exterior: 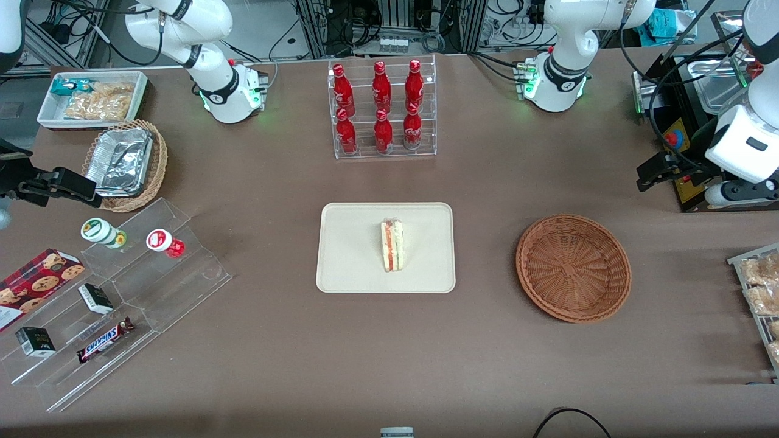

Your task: Place sandwich from basket to tray

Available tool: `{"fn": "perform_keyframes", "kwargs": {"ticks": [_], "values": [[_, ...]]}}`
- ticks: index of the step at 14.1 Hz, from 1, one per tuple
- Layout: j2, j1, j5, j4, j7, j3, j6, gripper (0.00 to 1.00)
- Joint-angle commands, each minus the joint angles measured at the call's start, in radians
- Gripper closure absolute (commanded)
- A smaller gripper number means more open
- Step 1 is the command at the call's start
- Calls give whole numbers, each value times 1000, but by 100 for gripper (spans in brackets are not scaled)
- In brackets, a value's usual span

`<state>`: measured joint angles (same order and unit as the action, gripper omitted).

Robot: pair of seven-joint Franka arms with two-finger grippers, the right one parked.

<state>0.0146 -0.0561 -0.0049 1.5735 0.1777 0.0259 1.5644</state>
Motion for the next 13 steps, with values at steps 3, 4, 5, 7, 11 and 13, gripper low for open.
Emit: {"fn": "perform_keyframes", "kwargs": {"ticks": [3, 4, 5, 7, 11, 13], "values": [[-10, 9, 2, -32, 2, 8, -26, 0], [-10, 9, 0, -38, 2, 9, -26, 0], [-12, 9, 2, -56, -6, 9, -32, 0], [-10, 9, 6, -73, -10, 9, -63, 0], [-12, 7, 6, -73, -10, 9, -63, 0], [-12, 7, 6, -73, -10, 9, -63, 0]]}}
